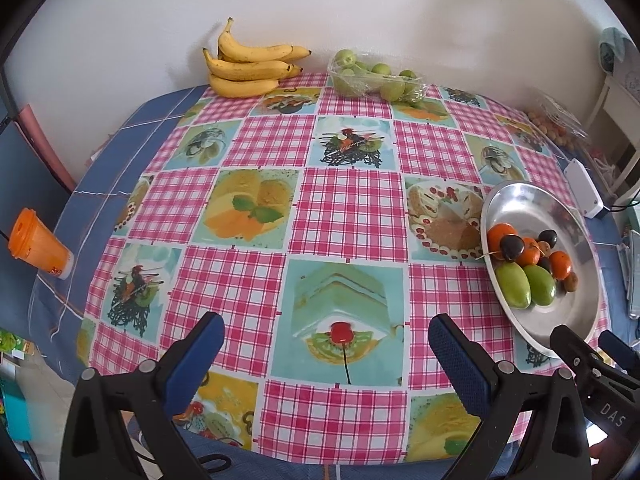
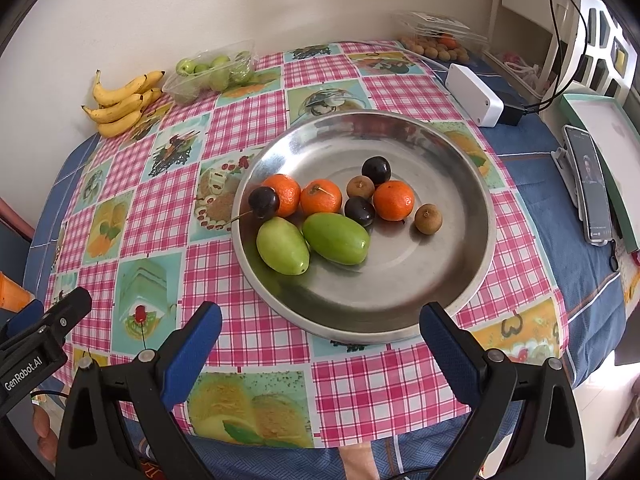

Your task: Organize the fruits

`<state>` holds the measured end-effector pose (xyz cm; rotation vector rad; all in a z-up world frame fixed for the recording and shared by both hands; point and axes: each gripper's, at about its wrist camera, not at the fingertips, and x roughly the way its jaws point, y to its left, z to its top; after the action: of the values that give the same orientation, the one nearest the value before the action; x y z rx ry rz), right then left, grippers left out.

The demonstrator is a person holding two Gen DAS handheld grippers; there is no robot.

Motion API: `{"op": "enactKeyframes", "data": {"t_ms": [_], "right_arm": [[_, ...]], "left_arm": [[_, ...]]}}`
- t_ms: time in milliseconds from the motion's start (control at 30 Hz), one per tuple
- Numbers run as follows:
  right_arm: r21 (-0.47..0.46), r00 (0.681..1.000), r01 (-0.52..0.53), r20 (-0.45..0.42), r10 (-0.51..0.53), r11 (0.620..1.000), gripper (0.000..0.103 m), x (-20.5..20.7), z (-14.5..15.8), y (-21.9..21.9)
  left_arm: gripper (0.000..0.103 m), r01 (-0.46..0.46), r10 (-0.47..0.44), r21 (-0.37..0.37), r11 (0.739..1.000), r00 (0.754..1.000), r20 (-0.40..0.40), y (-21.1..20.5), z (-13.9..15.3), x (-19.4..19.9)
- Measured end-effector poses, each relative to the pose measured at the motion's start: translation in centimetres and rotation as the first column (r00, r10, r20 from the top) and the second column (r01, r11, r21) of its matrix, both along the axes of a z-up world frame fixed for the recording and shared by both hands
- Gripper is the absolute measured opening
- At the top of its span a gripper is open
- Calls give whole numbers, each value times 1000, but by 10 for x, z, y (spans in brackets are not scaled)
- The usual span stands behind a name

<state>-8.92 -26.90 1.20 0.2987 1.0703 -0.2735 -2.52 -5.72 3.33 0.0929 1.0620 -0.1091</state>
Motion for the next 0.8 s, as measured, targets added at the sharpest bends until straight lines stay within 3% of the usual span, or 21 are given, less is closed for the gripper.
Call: {"op": "enactKeyframes", "data": {"t_ms": [533,700,800], "right_arm": [[-1,1000,-12,-6,12,1000,99,2,-1,3],[-2,1000,-11,-7,11,1000,99,2,-1,3],[-2,1000,-10,-6,10,1000,99,2,-1,4]], "left_arm": [[103,-9,9,12,1000,1000,8,1,1,0],[103,-21,15,97,995,998,66,0,5,-5],[103,-14,7,102,995,998,63,0,4,-5]]}}
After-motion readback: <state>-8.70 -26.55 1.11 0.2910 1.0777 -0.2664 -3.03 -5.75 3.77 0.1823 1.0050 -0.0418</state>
